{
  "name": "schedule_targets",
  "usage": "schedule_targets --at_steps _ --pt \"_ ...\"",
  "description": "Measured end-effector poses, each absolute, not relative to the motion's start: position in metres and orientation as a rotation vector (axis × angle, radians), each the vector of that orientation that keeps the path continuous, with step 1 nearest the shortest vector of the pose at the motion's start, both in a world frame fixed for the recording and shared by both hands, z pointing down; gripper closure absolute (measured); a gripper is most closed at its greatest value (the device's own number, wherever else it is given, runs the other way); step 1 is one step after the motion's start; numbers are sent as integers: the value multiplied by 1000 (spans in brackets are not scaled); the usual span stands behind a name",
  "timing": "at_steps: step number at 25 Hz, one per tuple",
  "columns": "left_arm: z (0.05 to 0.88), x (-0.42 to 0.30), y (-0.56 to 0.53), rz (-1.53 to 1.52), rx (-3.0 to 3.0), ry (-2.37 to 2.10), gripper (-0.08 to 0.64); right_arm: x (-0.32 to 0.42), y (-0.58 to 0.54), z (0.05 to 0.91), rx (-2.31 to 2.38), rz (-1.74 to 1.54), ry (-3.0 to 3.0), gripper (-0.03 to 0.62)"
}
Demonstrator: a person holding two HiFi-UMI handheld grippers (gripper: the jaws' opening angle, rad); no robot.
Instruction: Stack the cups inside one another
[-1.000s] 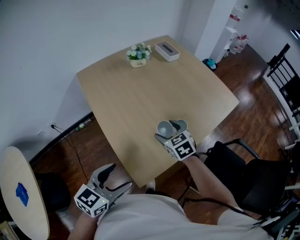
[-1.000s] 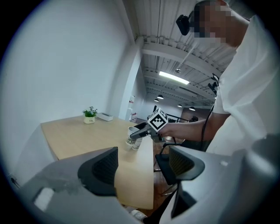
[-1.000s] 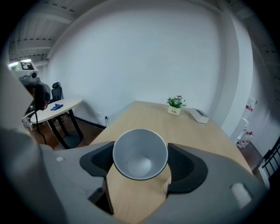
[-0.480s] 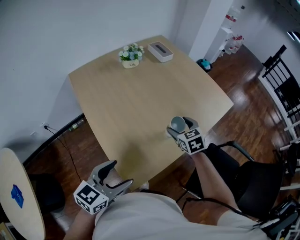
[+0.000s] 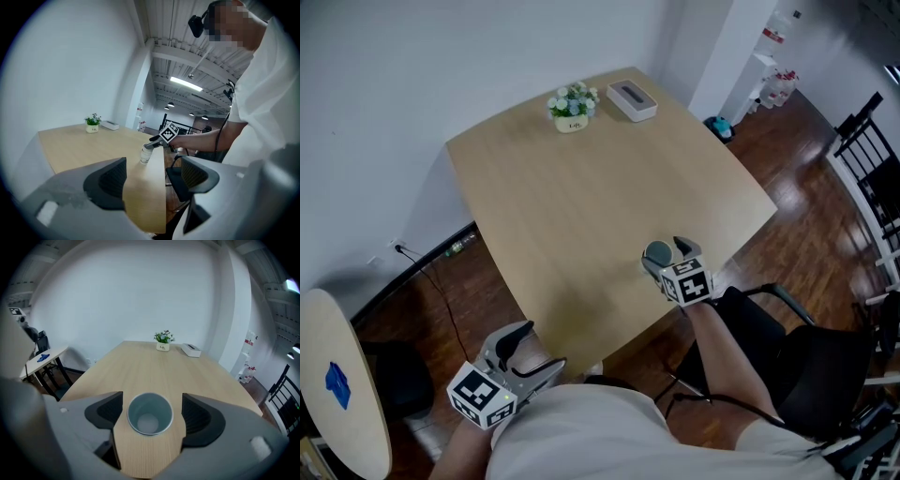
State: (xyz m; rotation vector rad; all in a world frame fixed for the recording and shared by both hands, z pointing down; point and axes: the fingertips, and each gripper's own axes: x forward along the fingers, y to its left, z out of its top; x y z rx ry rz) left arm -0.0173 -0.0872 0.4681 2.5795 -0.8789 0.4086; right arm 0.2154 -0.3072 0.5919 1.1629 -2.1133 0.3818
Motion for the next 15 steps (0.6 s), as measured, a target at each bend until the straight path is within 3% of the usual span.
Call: schedule_targets --at_steps 7,15 --pt "464 -33 -70 390 2605 -862 176 201 -272 571 1184 362 -2115 196" --pt "464 -74 -8 365 2672 -787 176 90 -133 549 1006 356 -2203 194"
